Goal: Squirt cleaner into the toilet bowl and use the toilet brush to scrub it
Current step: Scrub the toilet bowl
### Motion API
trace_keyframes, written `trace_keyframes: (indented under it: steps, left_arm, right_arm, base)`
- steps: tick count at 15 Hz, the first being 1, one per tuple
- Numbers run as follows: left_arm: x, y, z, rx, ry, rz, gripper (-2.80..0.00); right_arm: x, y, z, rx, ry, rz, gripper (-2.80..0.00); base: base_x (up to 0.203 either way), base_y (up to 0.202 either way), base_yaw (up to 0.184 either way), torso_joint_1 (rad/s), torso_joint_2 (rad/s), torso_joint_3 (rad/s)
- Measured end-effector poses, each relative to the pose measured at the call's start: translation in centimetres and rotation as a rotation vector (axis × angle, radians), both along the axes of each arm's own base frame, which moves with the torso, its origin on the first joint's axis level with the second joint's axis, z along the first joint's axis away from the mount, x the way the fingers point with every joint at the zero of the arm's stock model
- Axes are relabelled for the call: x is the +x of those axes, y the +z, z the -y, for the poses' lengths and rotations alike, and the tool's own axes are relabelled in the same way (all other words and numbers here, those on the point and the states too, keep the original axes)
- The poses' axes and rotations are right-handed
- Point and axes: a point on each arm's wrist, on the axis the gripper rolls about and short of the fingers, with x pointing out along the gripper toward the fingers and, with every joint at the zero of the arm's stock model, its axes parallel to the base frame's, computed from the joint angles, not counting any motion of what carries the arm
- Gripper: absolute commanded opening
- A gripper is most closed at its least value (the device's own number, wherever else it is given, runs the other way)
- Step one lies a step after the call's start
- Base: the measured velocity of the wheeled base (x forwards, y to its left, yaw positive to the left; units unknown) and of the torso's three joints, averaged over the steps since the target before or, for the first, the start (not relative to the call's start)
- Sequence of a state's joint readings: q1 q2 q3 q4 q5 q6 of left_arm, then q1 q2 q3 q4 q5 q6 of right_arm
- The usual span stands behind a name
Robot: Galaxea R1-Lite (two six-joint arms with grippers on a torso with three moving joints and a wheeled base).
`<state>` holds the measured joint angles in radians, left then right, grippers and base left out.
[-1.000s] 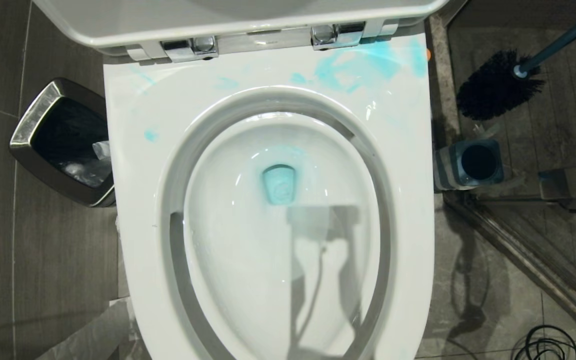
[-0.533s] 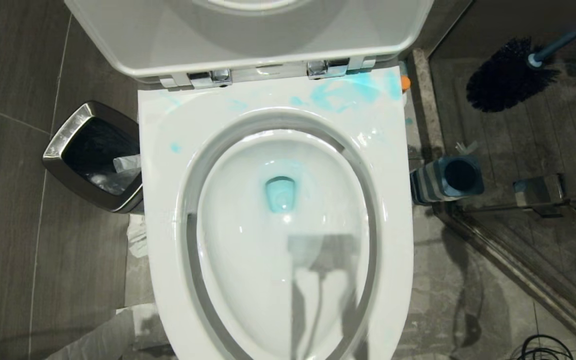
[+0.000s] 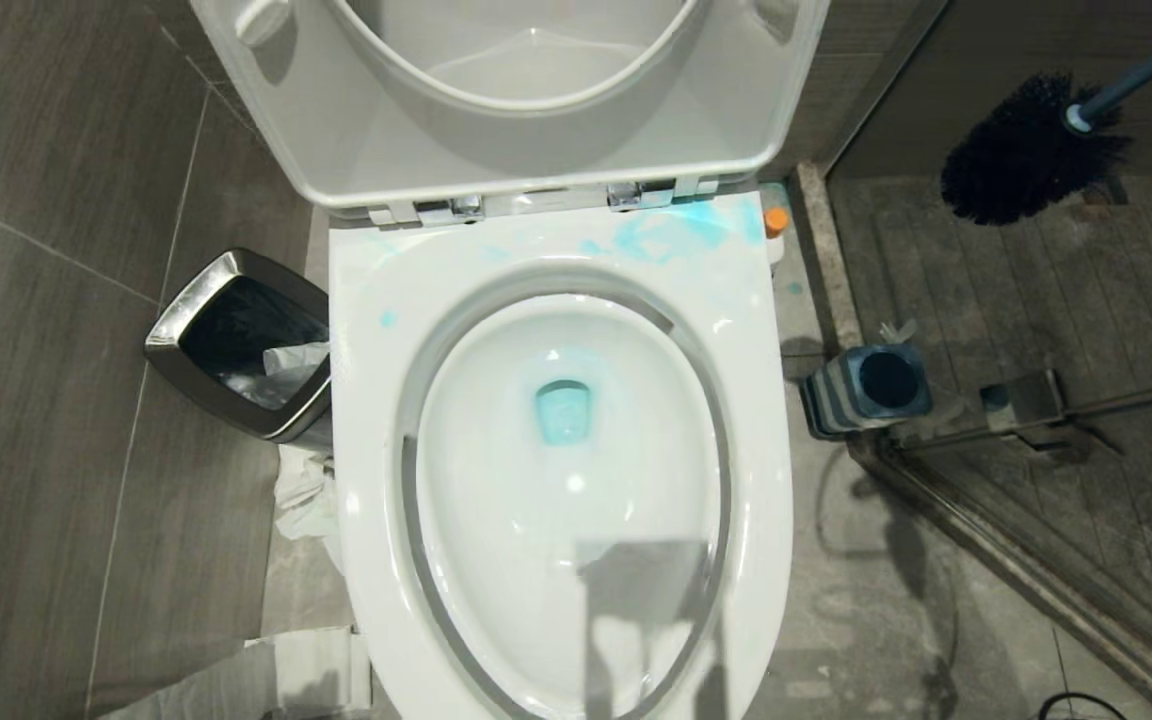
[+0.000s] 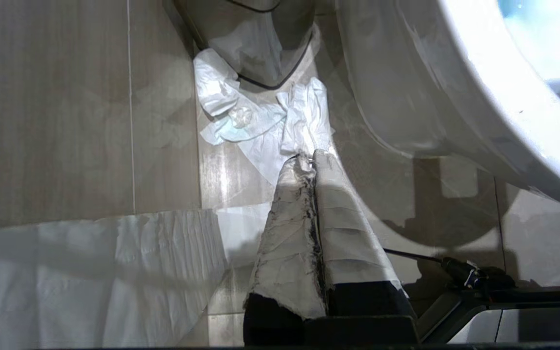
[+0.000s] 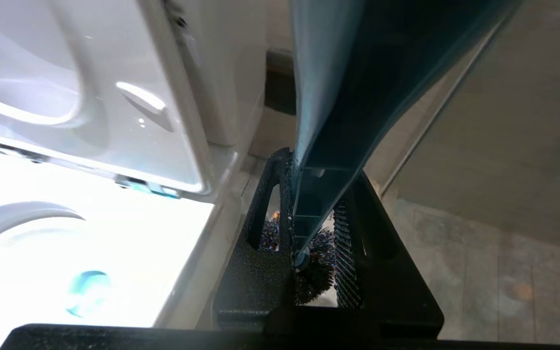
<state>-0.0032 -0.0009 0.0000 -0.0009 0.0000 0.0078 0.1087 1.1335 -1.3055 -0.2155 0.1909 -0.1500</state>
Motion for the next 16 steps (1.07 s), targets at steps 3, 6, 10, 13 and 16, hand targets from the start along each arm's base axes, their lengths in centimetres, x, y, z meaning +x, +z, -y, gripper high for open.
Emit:
trace_keyframes:
  steps: [3,6,10,13,16]
  left_arm:
    - [0.0,0.0,0.0,0.000,0.000,0.000,-2.80]
    - [0.0,0.0,0.0,0.000,-0.001,0.000,-2.80]
    - [0.0,0.0,0.0,0.001,0.000,0.000,-2.80]
    - [0.0,0.0,0.0,0.001,0.000,0.000,-2.80]
    - [0.0,0.0,0.0,0.001,0.000,0.000,-2.80]
  right_arm:
    - [0.7,-0.3,-1.0,-0.003,0.021,-0.018,-2.80]
    - [1.6,-0.8,-3.0,0.016,0.048,-0.058,-2.80]
    - [3.6,-2.1,-6.9,0.034,0.073,-0.146,-2.80]
    - [5.3,-3.3,-10.5,0.025,0.122,-0.190,-2.80]
    - [6.9,-3.5,-14.6,0.042,0.156,-0.186,-2.80]
  base:
    - [0.000,0.000,0.000,0.002,0.00,0.203]
    - [0.000,0.000,0.000,0.000,0.00,0.173]
    - [0.000,0.000,0.000,-0.002,0.00,0.036]
    - [0.000,0.000,0.000,0.000,0.00,0.000]
    - [0.000,0.000,0.000,0.000,0.00,0.000]
